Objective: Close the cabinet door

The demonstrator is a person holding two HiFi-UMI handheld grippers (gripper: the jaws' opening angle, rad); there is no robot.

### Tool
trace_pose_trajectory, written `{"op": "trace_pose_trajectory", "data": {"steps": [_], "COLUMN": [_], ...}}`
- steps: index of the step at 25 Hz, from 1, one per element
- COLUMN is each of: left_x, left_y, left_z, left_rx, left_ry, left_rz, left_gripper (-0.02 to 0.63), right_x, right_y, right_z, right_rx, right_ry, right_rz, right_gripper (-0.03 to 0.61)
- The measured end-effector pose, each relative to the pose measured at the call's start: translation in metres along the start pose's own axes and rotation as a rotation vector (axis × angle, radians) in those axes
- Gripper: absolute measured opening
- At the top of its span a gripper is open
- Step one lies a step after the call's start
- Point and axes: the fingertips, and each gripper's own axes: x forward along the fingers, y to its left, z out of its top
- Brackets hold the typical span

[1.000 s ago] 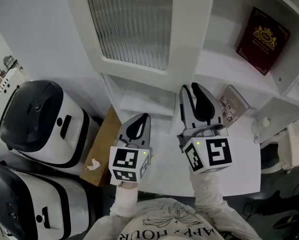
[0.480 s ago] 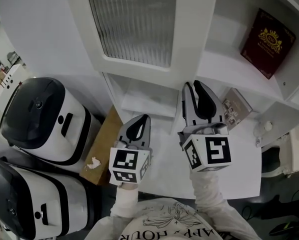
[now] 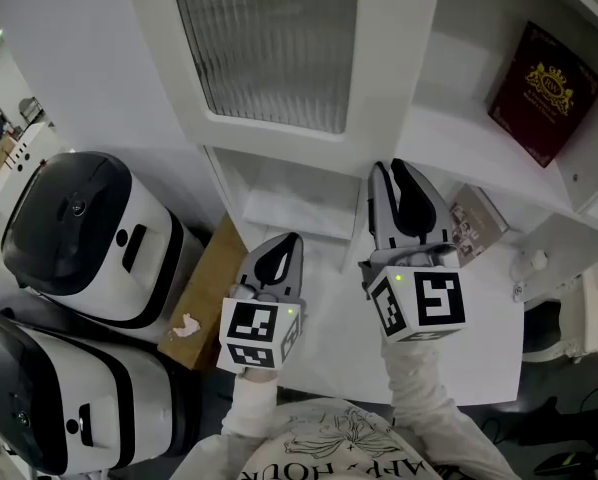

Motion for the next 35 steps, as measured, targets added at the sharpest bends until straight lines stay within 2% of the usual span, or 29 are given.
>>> {"op": "trace_pose_trajectory", "data": {"steps": [15, 35], "left_x": [0.006, 0.003], "left_y": [0.01, 0.007], "left_z": [-0.004, 0.007], "left_rx": [-0.001, 0.012], "left_ry": [0.015, -0.007], "left_rz": [0.033, 0.015], "left_gripper": [0.005, 0.005], "right_x": [0.016, 0.02], "right_y": [-0.011, -0.013], "right_z": [-0.005, -0.007], "right_rx": [0.025, 0.073], "right_ry": [-0.015, 0.015], "right_rz": [0.01, -0.013], "right_gripper": [0.08, 0.08]}}
